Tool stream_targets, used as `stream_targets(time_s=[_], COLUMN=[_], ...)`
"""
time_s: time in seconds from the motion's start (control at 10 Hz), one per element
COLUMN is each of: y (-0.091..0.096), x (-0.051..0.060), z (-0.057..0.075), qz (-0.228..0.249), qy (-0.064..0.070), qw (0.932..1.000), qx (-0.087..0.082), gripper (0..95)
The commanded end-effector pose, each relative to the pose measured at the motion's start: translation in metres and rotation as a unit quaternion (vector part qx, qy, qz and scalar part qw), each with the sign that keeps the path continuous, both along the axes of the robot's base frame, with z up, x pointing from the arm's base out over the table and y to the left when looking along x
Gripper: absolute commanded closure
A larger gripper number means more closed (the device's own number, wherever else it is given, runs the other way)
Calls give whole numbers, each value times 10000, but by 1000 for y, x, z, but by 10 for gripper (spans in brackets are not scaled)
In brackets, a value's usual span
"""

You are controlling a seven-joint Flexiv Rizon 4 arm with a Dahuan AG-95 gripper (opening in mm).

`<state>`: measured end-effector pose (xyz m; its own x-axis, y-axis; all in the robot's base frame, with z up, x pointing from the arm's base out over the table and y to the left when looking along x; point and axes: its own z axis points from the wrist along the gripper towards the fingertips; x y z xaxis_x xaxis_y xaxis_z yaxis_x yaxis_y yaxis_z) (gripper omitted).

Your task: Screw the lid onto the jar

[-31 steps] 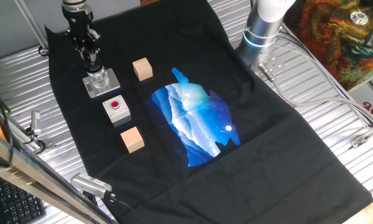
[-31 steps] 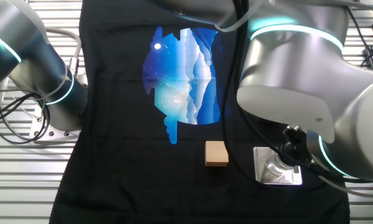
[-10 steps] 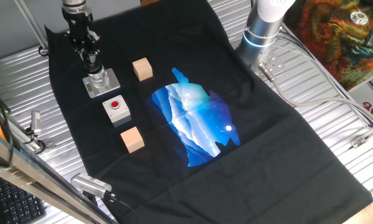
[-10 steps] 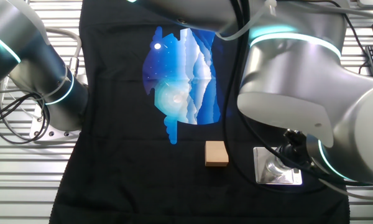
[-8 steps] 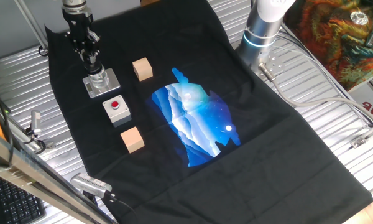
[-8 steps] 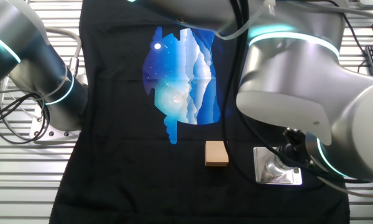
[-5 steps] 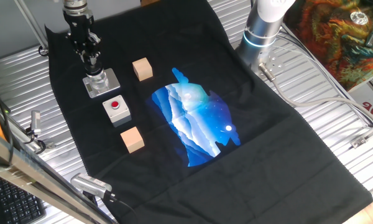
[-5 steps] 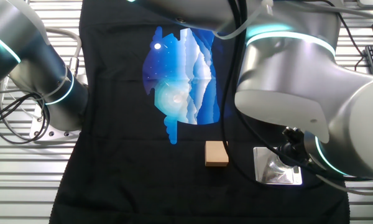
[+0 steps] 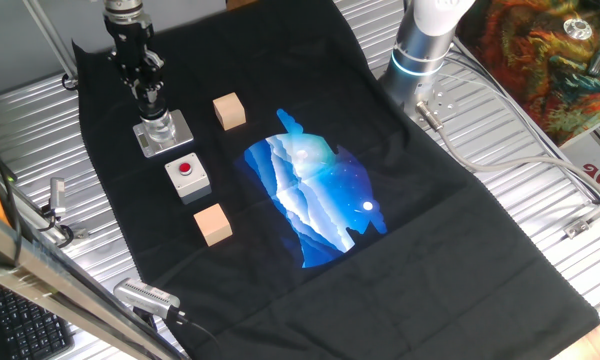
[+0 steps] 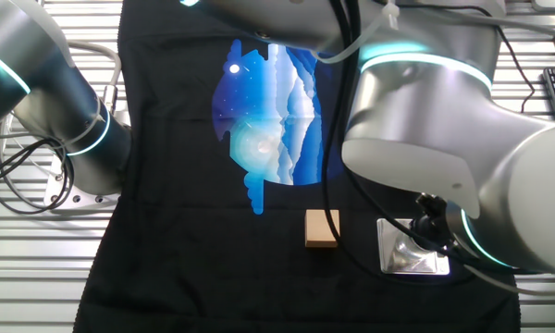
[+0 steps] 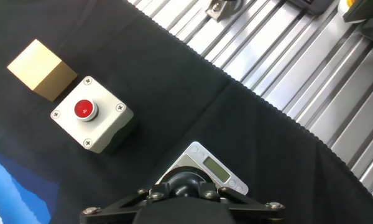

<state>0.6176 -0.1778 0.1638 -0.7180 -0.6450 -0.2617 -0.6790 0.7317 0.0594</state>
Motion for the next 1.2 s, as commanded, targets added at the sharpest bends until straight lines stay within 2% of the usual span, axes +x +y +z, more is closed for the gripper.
stream_targets(time_s=[0.1,0.7,0.9,1.2], y=[0,-1,-1,-1], x=[1,2,2,2], z=[-1,-4,-5,-5], qz=[-6,-2,-12,-9], qy=[-8,-19,-15,-35], qw=[10000,10000,10000,10000], qx=[10,19,92,35], gripper=[950,950,950,950])
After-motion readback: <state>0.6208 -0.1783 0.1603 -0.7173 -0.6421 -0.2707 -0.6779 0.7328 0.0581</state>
